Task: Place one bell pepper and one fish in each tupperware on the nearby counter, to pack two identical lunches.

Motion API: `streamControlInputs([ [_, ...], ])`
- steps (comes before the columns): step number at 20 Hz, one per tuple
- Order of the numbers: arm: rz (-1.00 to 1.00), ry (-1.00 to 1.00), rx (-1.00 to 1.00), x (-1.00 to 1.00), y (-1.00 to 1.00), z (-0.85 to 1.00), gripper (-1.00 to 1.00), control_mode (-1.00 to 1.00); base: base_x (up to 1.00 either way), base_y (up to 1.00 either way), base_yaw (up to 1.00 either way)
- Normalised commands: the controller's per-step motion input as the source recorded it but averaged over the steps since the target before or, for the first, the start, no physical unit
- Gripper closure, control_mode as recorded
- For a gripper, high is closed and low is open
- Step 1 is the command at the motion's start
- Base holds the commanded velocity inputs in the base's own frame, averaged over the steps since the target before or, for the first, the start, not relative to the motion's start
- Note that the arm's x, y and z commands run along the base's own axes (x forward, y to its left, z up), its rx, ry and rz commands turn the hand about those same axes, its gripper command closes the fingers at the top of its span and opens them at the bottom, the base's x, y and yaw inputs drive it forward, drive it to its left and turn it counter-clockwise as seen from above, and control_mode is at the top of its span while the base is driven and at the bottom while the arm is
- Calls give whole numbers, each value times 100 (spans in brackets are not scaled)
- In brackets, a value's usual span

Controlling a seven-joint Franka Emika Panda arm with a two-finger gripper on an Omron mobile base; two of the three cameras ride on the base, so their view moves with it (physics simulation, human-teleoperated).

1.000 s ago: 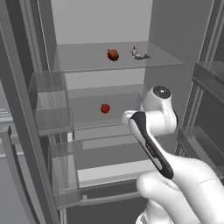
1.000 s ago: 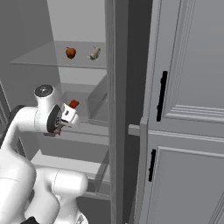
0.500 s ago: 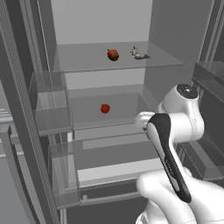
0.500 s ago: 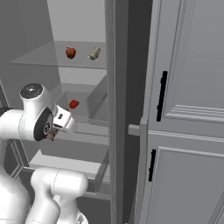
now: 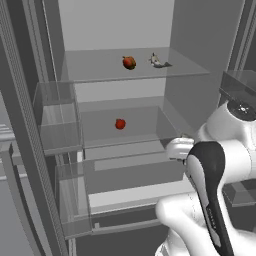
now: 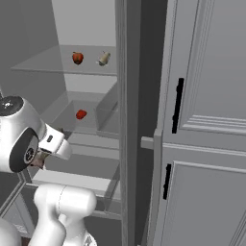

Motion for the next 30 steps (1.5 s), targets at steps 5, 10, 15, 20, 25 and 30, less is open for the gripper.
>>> streamControlInputs([
  [5,0,-3,0,-21,0,35,100,100,-4,0,0],
  [10,0,0,0,0,0,0,100,100,-11,0,0],
  [15,0,0,0,0,0,0,100,100,-76,1,0],
  [20,0,0,0,0,0,0,100,100,-69,19,5],
  [25,0,0,0,0,0,0,100,100,-46,20,9],
  [30,0,0,0,0,0,0,100,100,-44,18,12],
])
